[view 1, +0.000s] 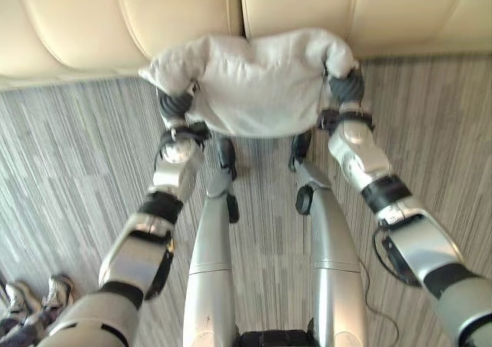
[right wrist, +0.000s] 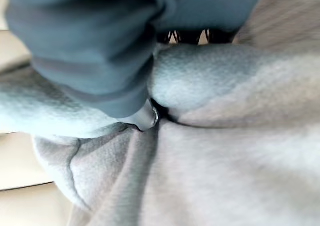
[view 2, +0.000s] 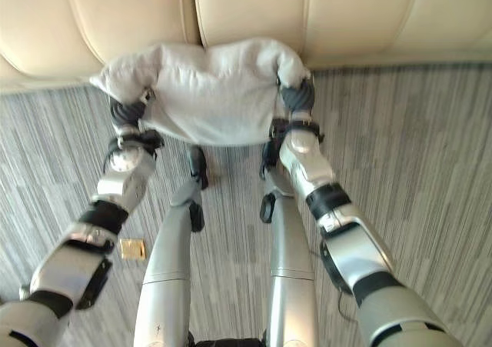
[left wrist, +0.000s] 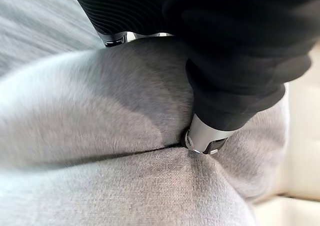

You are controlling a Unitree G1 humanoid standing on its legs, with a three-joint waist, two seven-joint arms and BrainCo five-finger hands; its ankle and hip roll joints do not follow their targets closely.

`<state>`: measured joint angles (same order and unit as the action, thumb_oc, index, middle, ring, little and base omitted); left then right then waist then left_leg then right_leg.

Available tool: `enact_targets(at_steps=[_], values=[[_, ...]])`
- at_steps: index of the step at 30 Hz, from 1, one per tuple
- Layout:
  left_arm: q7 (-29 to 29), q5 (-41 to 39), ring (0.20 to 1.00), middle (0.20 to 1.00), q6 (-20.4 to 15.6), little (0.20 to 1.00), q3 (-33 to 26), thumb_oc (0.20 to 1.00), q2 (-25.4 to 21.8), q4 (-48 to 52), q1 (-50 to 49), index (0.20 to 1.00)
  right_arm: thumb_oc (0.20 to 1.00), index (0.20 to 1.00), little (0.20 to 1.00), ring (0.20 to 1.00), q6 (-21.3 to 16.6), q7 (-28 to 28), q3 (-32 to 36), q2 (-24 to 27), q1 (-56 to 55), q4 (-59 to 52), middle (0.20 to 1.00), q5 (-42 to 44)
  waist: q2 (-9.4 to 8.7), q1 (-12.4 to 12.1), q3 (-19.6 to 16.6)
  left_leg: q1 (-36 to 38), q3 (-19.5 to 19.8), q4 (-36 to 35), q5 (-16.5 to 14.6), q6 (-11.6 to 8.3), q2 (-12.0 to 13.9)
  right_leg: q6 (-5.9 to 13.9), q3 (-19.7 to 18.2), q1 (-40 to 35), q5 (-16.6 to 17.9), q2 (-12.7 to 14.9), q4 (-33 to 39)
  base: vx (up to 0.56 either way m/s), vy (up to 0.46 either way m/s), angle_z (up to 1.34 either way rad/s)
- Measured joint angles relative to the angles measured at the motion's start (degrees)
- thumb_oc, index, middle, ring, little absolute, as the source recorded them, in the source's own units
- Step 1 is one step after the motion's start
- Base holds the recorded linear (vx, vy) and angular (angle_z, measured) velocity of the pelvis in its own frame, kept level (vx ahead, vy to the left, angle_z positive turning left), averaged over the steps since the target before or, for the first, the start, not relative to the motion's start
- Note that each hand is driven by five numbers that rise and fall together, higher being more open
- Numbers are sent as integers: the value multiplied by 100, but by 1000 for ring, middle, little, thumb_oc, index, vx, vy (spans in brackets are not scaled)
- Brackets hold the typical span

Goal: Pick up all the scattered cushions and arrange them neatly on the sofa.

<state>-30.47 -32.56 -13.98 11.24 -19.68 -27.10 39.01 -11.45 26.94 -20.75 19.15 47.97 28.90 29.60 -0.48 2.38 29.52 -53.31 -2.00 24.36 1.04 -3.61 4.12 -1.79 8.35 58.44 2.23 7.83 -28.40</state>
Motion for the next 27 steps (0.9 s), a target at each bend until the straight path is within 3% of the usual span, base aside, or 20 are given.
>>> enact_targets(at_steps=[1, 2, 3, 4, 5, 6, 7, 10, 11, 13, 19, 22, 27], values=[[-2, 4, 200, 200, -53, 200, -26, 200, -19, 31, -4, 200, 200, 200, 200, 200, -50, -33, 30, 3, -51, -80, 200, -147, 0, 27, -103, 57, -4, 3, -14, 21, -9, -30, 4, -75, 20, 8, 12, 0, 0, 0], [6, 45, 200, 200, 103, 200, -127, 200, -97, 803, -471, 200, 200, 200, 200, 200, 59, -157, 195, 27, -565, -736, 200, -177, -57, 82, 338, 664, -9, -1, -8, 22, -6, -175, 95, -713, 94, 36, 39, 119, 21, -5], [113, 283, 200, 200, 102, 200, -232, 200, 47, 1613, -1696, 200, 200, 200, 200, 200, 63, -292, 164, 31, -1943, -1620, 200, -225, -102, 49, 394, 1653, -22, -364, -38, 26, 32, -109, 133, -1757, 78, -58, 541, 298, 5, -26], [180, 550, 200, 200, -10, 200, -227, 200, 219, 2064, -2998, 200, 200, 200, 200, 200, 49, -562, 24, 15, -3335, -2282, 200, -376, -130, 88, -410, 2366, -34, -782, -211, -11, 49, 204, 67, -2385, -103, -133, 914, 407, -10, -34], [368, 724, 200, 200, -42, 200, -241, 200, 185, 2345, -3710, 200, 200, 200, 200, 200, 7, -817, 17, -133, -4352, -2936, 200, -501, -230, 145, -911, 3227, -77, -1053, -315, -24, 76, 328, 96, -3241, -214, -168, 1195, 439, -7, -28], [420, 751, 200, 200, -49, 200, -243, 200, 223, 2596, -4185, 200, 200, 200, 200, 200, -12, -953, 44, -146, -4971, -3290, 200, -600, -280, 177, -1437, 3602, -123, -1298, -428, -59, 81, 309, 114, -3610, -276, -188, 1397, 453, 3, -14], [552, 913, 200, 200, -64, 200, -224, 200, 227, 2830, -4560, 200, 200, 200, 200, 200, -66, -1117, 156, -101, -5369, -3509, 200, -684, -306, 178, -1806, 3963, -182, -1572, -411, -36, 77, 347, 116, -3943, -250, -203, 1651, 371, 9, -11], [1003, 1046, 200, 200, -62, 200, -163, 200, 60, 3013, -4984, 200, 200, 200, 200, 200, -61, -1539, 480, 222, -5512, -3528, 200, -856, -263, 172, -2362, 4685, -310, -2196, -243, 51, 38, 463, 88, -4601, -57, -243, 2182, 305, -24, -10], [1157, 1130, 200, 200, -62, 200, -183, 200, -27, 3028, -4972, 200, 200, 200, 200, 200, -61, -1667, 624, 285, -5458, -3529, 200, -924, -195, 174, -2424, 4811, -318, -2403, -64, 80, 24, 420, 112, -4725, 73, -267, 2403, 291, -77, -4], [1236, 1130, 200, 200, -34, 200, -213, 200, -14, 3033, -4976, 200, 200, 200, 200, 200, -28, -1752, 680, 342, -5398, -3529, 200, -948, -109, 171, -2426, 4970, -329, -2578, 0, 50, 53, 364, 114, -4947, 257, -337, 2725, 238, -98, -3], [1323, 1136, 200, 200, -23, 200, -256, 200, 2, 3010, -4755, 200, 200, 200, 200, 200, -16, -1876, 806, 406, -5104, -3469, 200, -997, 57, 170, -2370, 5013, -314, -2630, 117, -73, 202, 361, 124, -5117, 313, -535, 3001, 96, -148, 1], [1423, 1136, 200, 200, -23, 200, -255, 200, -3, 2874, -4668, 200, 200, 200, 200, 200, -15, -1914, 805, 465, -5082, -3356, 200, -998, 38, 159, -2293, 4806, -275, -2233, 134, -104, 265, 324, 210, -5155, 213, -566, 3014, 140, -175, 14], [1648, 1150, 200, 200, -13, 200, -252, 200, -1, 2835, -4654, 200, 200, 200, 200, 200, -16, -2117, 1015, 550, -5172, -3359, 200, -993, 21, 129, -1808, 4463, -195, -1526, 266, -299, 423, -9, 384, -5272, 45, -704, 2977, 144, -123, 17]])
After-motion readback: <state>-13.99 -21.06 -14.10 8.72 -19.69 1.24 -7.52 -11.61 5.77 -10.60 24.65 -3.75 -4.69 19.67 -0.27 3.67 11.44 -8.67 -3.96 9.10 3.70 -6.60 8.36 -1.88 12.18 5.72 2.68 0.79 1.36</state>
